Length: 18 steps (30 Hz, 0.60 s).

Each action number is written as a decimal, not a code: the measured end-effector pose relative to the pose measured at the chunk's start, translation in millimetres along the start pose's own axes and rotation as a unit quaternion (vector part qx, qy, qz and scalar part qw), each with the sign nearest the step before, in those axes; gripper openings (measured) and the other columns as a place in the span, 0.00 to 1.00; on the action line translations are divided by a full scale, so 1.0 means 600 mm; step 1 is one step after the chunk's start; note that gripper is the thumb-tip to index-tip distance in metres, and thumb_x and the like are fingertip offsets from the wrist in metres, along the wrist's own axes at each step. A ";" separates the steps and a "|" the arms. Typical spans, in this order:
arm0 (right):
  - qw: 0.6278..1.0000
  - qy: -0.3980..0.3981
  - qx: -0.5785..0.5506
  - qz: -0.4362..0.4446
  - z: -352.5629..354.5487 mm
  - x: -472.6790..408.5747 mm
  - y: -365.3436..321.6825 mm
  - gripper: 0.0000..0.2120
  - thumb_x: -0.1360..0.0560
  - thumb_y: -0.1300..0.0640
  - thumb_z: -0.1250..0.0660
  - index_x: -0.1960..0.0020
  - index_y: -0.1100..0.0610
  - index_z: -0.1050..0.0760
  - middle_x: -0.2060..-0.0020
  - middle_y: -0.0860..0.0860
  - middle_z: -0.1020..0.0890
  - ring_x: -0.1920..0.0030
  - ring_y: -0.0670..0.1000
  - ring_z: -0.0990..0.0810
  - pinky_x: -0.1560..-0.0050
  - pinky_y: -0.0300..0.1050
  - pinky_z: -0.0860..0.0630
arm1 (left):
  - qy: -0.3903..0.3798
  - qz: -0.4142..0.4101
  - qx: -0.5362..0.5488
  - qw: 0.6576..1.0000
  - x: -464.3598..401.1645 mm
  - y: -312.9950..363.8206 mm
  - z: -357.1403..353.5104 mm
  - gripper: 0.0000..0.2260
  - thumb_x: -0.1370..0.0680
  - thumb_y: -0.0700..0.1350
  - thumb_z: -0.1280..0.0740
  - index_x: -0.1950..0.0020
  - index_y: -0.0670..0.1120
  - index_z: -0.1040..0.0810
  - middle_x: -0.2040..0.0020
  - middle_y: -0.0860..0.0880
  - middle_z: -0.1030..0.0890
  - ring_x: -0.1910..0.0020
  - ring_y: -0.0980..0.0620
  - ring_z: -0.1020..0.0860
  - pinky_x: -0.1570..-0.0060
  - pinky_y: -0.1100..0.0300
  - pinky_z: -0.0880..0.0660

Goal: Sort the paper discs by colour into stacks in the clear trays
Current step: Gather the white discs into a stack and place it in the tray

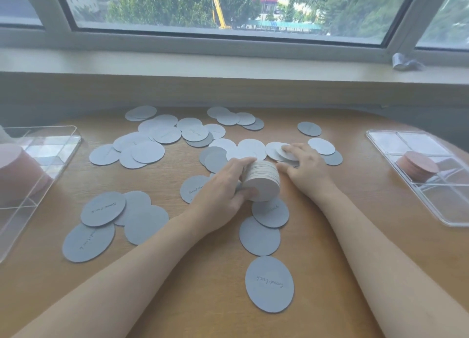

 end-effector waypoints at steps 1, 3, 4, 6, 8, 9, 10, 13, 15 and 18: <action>1.000 0.009 0.007 0.002 0.001 0.002 -0.003 0.22 0.24 0.46 0.31 0.32 0.50 0.25 0.34 0.48 0.26 0.32 0.52 0.30 0.31 0.50 0.34 | -0.001 0.003 0.001 1.000 0.000 0.000 -0.001 0.24 0.19 0.47 0.34 0.25 0.55 0.37 0.40 0.56 0.28 0.42 0.52 0.27 0.41 0.50 0.28; 0.998 0.028 0.048 0.017 0.003 0.008 -0.012 0.18 0.22 0.47 0.34 0.34 0.50 0.24 0.37 0.49 0.24 0.36 0.53 0.28 0.39 0.49 0.31 | -0.004 0.006 0.004 1.000 0.000 0.000 -0.002 0.24 0.19 0.47 0.33 0.25 0.55 0.37 0.40 0.56 0.28 0.42 0.52 0.27 0.41 0.50 0.28; 0.996 0.041 0.071 0.027 0.005 0.010 -0.019 0.16 0.20 0.48 0.36 0.36 0.51 0.23 0.39 0.50 0.22 0.38 0.54 0.27 0.43 0.49 0.30 | -0.005 0.006 0.005 1.000 0.001 0.000 -0.002 0.24 0.20 0.48 0.33 0.25 0.55 0.37 0.39 0.56 0.28 0.42 0.52 0.27 0.41 0.50 0.28; 0.992 0.072 0.094 0.041 0.016 0.015 -0.028 0.14 0.17 0.49 0.42 0.40 0.53 0.22 0.46 0.51 0.20 0.45 0.56 0.24 0.51 0.50 0.29 | -0.004 0.009 0.007 1.000 0.001 -0.001 0.000 0.25 0.20 0.49 0.34 0.25 0.56 0.37 0.39 0.56 0.28 0.42 0.51 0.27 0.40 0.49 0.28; 0.990 0.105 0.083 0.033 0.030 0.020 -0.029 0.14 0.16 0.51 0.46 0.45 0.56 0.24 0.57 0.52 0.21 0.55 0.59 0.24 0.59 0.50 0.31 | -0.004 0.014 0.010 1.000 0.002 0.000 0.000 0.25 0.20 0.48 0.33 0.25 0.57 0.37 0.38 0.57 0.28 0.42 0.52 0.27 0.40 0.48 0.28; 0.990 0.120 0.066 0.021 0.036 0.022 -0.028 0.14 0.16 0.51 0.47 0.46 0.58 0.25 0.61 0.52 0.24 0.59 0.60 0.25 0.62 0.50 0.33 | -0.004 0.015 0.010 1.000 0.002 0.001 0.001 0.25 0.20 0.48 0.33 0.25 0.56 0.37 0.38 0.57 0.28 0.42 0.52 0.27 0.40 0.48 0.28; 0.990 0.134 0.044 0.010 0.042 0.027 -0.027 0.14 0.15 0.52 0.47 0.46 0.59 0.26 0.63 0.51 0.26 0.61 0.59 0.27 0.63 0.49 0.34 | -0.003 0.017 0.010 1.000 0.002 0.001 0.001 0.25 0.20 0.47 0.33 0.24 0.56 0.37 0.38 0.56 0.27 0.41 0.52 0.27 0.40 0.49 0.28; 0.982 0.184 -0.035 0.015 0.060 0.044 -0.032 0.13 0.16 0.56 0.45 0.46 0.61 0.24 0.64 0.49 0.27 0.61 0.55 0.30 0.62 0.48 0.35 | 0.000 0.019 0.011 1.000 0.002 0.002 0.002 0.25 0.20 0.45 0.32 0.24 0.54 0.36 0.37 0.56 0.27 0.41 0.53 0.27 0.40 0.49 0.28; 0.975 0.190 -0.113 0.027 0.073 0.052 -0.038 0.12 0.16 0.58 0.44 0.45 0.60 0.23 0.64 0.46 0.25 0.59 0.49 0.29 0.60 0.47 0.33 | 0.002 0.019 0.018 1.000 0.002 0.002 0.004 0.26 0.20 0.44 0.32 0.24 0.54 0.35 0.37 0.55 0.26 0.41 0.53 0.27 0.41 0.50 0.27; 0.965 0.140 -0.211 0.061 0.078 0.056 -0.053 0.11 0.17 0.60 0.43 0.46 0.57 0.22 0.62 0.39 0.23 0.60 0.44 0.27 0.60 0.37 0.32 | 0.006 0.011 0.022 1.000 0.003 0.002 0.005 0.26 0.21 0.44 0.30 0.25 0.53 0.34 0.36 0.57 0.27 0.41 0.56 0.27 0.41 0.53 0.27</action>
Point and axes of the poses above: each hand's wrist, its own x-axis away from the middle knuckle, its own z-axis out of the back of the hand, y = z × x, the point moved 3 cm from there along -x, towards the middle knuckle
